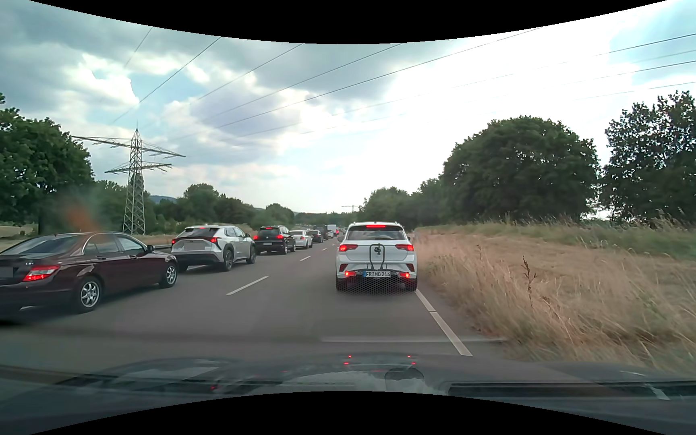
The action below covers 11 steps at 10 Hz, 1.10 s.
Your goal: Follow the waypoints while adhering to traffic rules and regulations
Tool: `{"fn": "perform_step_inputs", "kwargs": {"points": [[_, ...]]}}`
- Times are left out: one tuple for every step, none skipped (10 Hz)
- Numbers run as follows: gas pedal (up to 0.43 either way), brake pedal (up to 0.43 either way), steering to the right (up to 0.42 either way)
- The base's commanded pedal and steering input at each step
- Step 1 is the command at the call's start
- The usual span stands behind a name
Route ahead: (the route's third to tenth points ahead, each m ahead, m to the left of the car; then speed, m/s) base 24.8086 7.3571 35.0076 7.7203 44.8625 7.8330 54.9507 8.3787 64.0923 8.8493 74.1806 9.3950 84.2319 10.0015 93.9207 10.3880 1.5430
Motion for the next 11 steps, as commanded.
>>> {"fn": "perform_step_inputs", "kwargs": {"points": [[0.000, 0.091, -0.005], [0.000, 0.091, -0.005], [0.000, 0.091, -0.005], [0.000, 0.085, -0.005], [0.000, 0.085, -0.005], [0.000, 0.079, -0.005], [0.000, 0.073, -0.005], [0.000, 0.073, -0.005], [0.000, 0.073, -0.005], [0.000, 0.073, -0.005], [0.000, 0.073, -0.005]]}}
